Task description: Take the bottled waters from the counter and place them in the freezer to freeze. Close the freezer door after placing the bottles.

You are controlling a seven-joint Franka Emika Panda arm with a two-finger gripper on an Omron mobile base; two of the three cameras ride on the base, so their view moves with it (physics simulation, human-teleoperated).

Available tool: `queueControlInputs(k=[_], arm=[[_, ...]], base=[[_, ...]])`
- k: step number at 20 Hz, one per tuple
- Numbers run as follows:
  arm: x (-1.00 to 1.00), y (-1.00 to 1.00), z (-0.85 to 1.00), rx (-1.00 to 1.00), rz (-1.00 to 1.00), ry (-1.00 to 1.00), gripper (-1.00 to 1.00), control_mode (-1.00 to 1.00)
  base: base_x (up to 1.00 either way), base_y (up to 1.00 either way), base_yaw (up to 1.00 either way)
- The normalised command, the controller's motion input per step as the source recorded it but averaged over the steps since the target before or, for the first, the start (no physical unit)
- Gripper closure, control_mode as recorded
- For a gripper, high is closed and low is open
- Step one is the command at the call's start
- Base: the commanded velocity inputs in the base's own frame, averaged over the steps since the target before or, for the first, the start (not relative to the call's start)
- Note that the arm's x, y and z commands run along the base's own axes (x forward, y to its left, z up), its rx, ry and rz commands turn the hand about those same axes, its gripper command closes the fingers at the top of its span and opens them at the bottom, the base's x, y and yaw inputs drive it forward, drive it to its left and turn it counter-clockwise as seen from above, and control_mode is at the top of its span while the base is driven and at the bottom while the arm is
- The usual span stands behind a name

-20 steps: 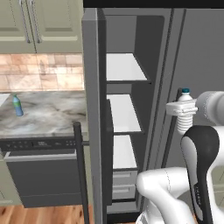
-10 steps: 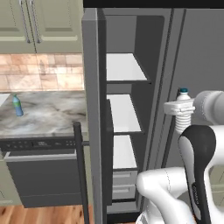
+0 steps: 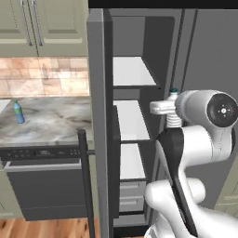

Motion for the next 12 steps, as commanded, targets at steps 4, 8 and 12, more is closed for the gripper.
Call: queueControlInputs(k=[4,8,12], arm=[[0.51,0.00,0.09,0.00,-0.07,0.00,1.00,-1.00],[0.35,-0.01,0.00,0.01,0.00,0.00,1.00,-1.00],[0.45,0.00,0.00,0.00,0.00,0.00,1.00,-1.00]], base=[[0.00,0.00,0.00],[0.00,0.00,0.00],[0.00,0.00,0.00]])
